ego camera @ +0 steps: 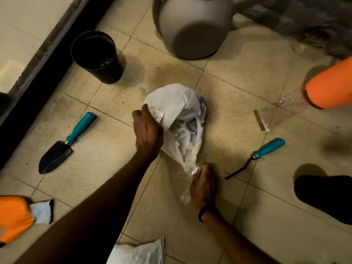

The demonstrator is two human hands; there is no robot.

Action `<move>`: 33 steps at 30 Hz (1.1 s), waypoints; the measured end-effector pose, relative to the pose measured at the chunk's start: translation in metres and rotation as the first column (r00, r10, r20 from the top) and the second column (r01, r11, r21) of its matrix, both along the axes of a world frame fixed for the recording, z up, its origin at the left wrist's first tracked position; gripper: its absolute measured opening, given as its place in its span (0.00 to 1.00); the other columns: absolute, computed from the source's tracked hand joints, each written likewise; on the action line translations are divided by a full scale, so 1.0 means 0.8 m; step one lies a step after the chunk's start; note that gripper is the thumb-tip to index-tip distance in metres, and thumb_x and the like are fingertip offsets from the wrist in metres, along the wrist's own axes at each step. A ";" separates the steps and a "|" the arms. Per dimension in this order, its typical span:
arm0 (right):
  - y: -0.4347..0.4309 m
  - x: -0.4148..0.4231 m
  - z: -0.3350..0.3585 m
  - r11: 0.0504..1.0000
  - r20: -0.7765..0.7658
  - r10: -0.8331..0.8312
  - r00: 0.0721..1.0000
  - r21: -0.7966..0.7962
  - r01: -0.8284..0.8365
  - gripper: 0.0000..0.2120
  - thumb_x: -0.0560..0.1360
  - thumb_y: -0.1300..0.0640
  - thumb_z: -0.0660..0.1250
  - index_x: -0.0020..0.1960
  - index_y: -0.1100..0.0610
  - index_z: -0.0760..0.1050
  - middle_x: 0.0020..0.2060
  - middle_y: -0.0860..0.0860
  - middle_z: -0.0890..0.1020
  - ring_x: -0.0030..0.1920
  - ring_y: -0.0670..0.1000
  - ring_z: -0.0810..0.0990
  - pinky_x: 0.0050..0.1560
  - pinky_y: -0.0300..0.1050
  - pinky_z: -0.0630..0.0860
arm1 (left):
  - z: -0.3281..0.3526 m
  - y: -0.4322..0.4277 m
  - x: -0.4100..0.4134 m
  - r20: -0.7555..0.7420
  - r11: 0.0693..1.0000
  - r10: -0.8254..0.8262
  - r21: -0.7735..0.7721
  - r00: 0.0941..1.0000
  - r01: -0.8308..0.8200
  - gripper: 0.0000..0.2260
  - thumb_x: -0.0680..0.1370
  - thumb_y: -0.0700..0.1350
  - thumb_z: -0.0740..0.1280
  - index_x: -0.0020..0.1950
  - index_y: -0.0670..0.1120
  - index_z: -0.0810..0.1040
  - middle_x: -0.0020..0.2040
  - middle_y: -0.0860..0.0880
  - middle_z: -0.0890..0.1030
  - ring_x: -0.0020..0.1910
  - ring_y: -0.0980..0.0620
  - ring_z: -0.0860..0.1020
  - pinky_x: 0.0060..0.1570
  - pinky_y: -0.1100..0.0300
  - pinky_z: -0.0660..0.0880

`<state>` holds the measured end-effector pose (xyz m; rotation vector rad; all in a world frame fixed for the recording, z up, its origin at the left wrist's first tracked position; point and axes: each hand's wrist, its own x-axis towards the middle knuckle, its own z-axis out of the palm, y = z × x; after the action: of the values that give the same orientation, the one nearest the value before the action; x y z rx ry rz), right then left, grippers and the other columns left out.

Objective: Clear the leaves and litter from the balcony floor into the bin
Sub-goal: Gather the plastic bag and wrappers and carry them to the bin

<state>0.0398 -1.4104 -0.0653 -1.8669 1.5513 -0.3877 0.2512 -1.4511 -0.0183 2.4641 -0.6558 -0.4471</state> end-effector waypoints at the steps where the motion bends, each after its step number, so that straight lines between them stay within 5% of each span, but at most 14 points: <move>1: 0.013 -0.008 0.002 1.000 -0.019 0.023 1.000 0.015 -0.022 0.21 0.77 0.47 0.51 0.58 0.58 0.75 0.50 0.53 0.80 0.49 0.50 0.79 0.44 0.38 0.73 | -0.001 -0.008 -0.007 -0.027 0.996 -0.073 0.048 0.997 0.074 0.20 0.83 0.47 0.62 0.71 0.39 0.68 0.62 0.35 0.70 0.56 0.33 0.73 0.55 0.46 0.71; 3: 0.040 -0.018 0.005 0.997 -0.053 0.052 0.997 0.059 -0.049 0.21 0.79 0.48 0.54 0.65 0.57 0.75 0.58 0.51 0.79 0.56 0.47 0.78 0.50 0.39 0.76 | -0.015 -0.014 -0.025 -0.033 0.952 -0.211 0.222 0.977 0.213 0.30 0.79 0.65 0.61 0.65 0.39 0.71 0.60 0.36 0.70 0.56 0.34 0.72 0.53 0.44 0.71; 5: 0.057 -0.026 0.013 0.993 -0.086 0.014 0.996 0.120 -0.004 0.18 0.80 0.52 0.58 0.66 0.56 0.75 0.59 0.49 0.78 0.57 0.46 0.76 0.51 0.35 0.73 | -0.027 -0.007 -0.051 0.011 0.889 -0.319 0.350 0.948 0.295 0.36 0.74 0.71 0.63 0.65 0.41 0.68 0.61 0.39 0.69 0.56 0.37 0.70 0.51 0.43 0.72; 9: 0.060 -0.033 0.046 0.977 -0.033 -0.206 0.978 0.057 0.207 0.02 0.78 0.55 0.69 0.46 0.52 0.78 0.38 0.44 0.79 0.40 0.46 0.80 0.37 0.29 0.70 | -0.039 0.017 -0.087 -0.046 0.905 -0.323 0.277 0.945 0.323 0.23 0.79 0.55 0.67 0.65 0.41 0.70 0.59 0.38 0.74 0.55 0.37 0.71 0.52 0.45 0.69; 12: 0.010 -0.034 0.067 0.915 0.009 -0.399 0.917 -0.060 0.399 0.13 0.78 0.48 0.67 0.39 0.53 0.77 0.31 0.44 0.77 0.31 0.44 0.76 0.31 0.40 0.72 | -0.039 0.052 -0.106 -0.071 0.954 -0.278 0.093 0.958 0.284 0.19 0.76 0.46 0.72 0.63 0.38 0.74 0.56 0.36 0.78 0.54 0.35 0.74 0.54 0.46 0.70; 18: -0.192 -0.053 0.076 0.942 -0.127 -0.332 0.935 -0.091 0.322 0.11 0.82 0.58 0.59 0.62 0.60 0.74 0.45 0.58 0.81 0.48 0.60 0.81 0.43 0.41 0.67 | -0.028 0.116 -0.117 -0.147 0.999 -0.018 -0.052 0.989 0.010 0.23 0.75 0.43 0.73 0.65 0.40 0.68 0.58 0.40 0.74 0.54 0.39 0.74 0.47 0.50 0.68; 20: -0.254 -0.053 0.079 0.962 -0.237 -0.265 0.935 0.004 0.274 0.26 0.81 0.61 0.60 0.77 0.59 0.58 0.55 0.60 0.81 0.56 0.60 0.79 0.49 0.44 0.69 | -0.032 0.118 -0.121 -0.209 0.994 0.066 -0.076 0.976 -0.083 0.28 0.76 0.42 0.73 0.71 0.44 0.63 0.63 0.41 0.72 0.58 0.40 0.73 0.50 0.50 0.69; 23: -0.318 -0.051 0.065 0.919 -0.289 -0.293 0.911 0.177 0.352 0.35 0.81 0.57 0.61 0.81 0.57 0.44 0.66 0.61 0.76 0.65 0.61 0.75 0.62 0.48 0.70 | -0.049 0.112 -0.126 -0.141 0.998 0.023 -0.048 0.990 -0.030 0.29 0.78 0.42 0.70 0.76 0.46 0.62 0.62 0.40 0.70 0.56 0.40 0.72 0.50 0.51 0.69; 26: -0.323 -0.047 0.046 0.909 -0.378 -0.226 0.898 0.250 0.334 0.28 0.82 0.53 0.60 0.76 0.62 0.54 0.69 0.62 0.72 0.67 0.61 0.73 0.63 0.48 0.70 | -0.057 0.105 -0.122 -0.068 1.000 -0.026 -0.019 0.997 0.025 0.23 0.80 0.48 0.67 0.71 0.41 0.68 0.57 0.38 0.72 0.52 0.40 0.72 0.48 0.52 0.68; 29: -0.288 -0.039 0.044 0.961 -0.415 -0.160 0.896 0.143 0.238 0.17 0.82 0.58 0.58 0.68 0.64 0.64 0.62 0.62 0.77 0.62 0.62 0.77 0.57 0.48 0.73 | -0.053 0.102 -0.111 -0.112 0.997 -0.074 -0.029 0.991 0.071 0.20 0.77 0.52 0.63 0.64 0.40 0.71 0.54 0.40 0.73 0.50 0.42 0.70 0.46 0.53 0.66; 33: -0.202 -0.017 0.053 0.981 -0.305 0.036 0.952 0.192 0.025 0.13 0.81 0.59 0.59 0.64 0.61 0.71 0.56 0.62 0.80 0.58 0.63 0.78 0.56 0.52 0.73 | -0.063 0.097 -0.087 -0.172 0.979 -0.177 0.074 0.969 0.192 0.28 0.75 0.58 0.58 0.61 0.37 0.75 0.54 0.36 0.77 0.53 0.38 0.73 0.47 0.51 0.69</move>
<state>0.0261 -1.5717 -0.0227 -1.8402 1.7170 0.0639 0.1818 -1.3732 -0.0690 2.4256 -0.8151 -0.7602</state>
